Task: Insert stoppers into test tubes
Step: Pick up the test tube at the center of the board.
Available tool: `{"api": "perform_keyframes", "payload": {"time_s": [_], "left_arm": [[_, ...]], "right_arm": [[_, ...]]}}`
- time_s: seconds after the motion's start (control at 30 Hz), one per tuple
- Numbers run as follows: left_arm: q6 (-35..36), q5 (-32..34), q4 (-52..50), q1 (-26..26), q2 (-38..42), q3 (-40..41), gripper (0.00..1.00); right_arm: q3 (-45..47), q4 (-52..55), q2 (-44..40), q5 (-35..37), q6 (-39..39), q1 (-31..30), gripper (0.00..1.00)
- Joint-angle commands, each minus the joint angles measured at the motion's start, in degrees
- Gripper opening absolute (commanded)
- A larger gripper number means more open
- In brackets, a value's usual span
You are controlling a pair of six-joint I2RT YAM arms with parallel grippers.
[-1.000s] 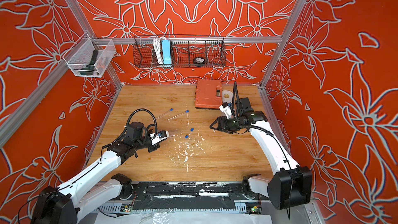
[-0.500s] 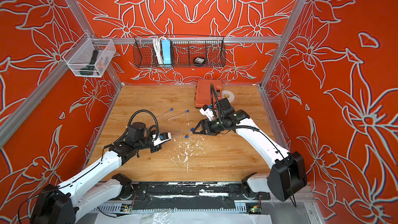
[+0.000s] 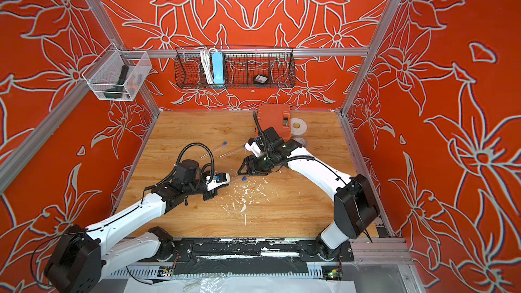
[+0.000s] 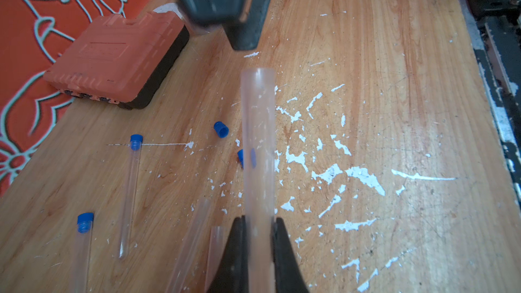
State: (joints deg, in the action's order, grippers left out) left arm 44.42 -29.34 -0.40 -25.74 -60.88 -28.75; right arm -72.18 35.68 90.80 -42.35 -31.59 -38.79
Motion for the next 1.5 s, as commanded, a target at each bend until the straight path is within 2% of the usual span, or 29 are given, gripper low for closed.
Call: {"api": "perform_keyframes", "payload": {"time_s": [0.0, 0.17, 0.6, 1.07, 1.47], "left_arm": [[-1.35, -0.52, 2.07, -0.45, -0.22, -1.4, 0.0], [-1.71, -0.8, 2.69, -0.63, -0.55, -1.48, 0.0], [-1.8, -0.72, 2.72, -0.88, -0.91, -1.84, 0.0], [-1.45, -0.54, 2.4, -0.98, -0.65, -2.01, 0.0], [-1.88, -0.03, 2.96, -0.98, 0.23, -1.67, 0.02]], "right_arm": [[-2.21, 1.34, 1.66, 2.68, -0.2, -1.09, 0.61], [-3.84, 0.67, 4.09, 1.93, -0.81, -2.19, 0.57], [-5.16, 0.02, 6.36, 1.78, -1.8, -2.98, 0.4], [-4.23, -1.08, 5.72, 0.9, -2.72, -3.04, 0.25], [-3.28, -1.81, 4.32, -0.41, -3.29, -3.04, 0.06]]}}
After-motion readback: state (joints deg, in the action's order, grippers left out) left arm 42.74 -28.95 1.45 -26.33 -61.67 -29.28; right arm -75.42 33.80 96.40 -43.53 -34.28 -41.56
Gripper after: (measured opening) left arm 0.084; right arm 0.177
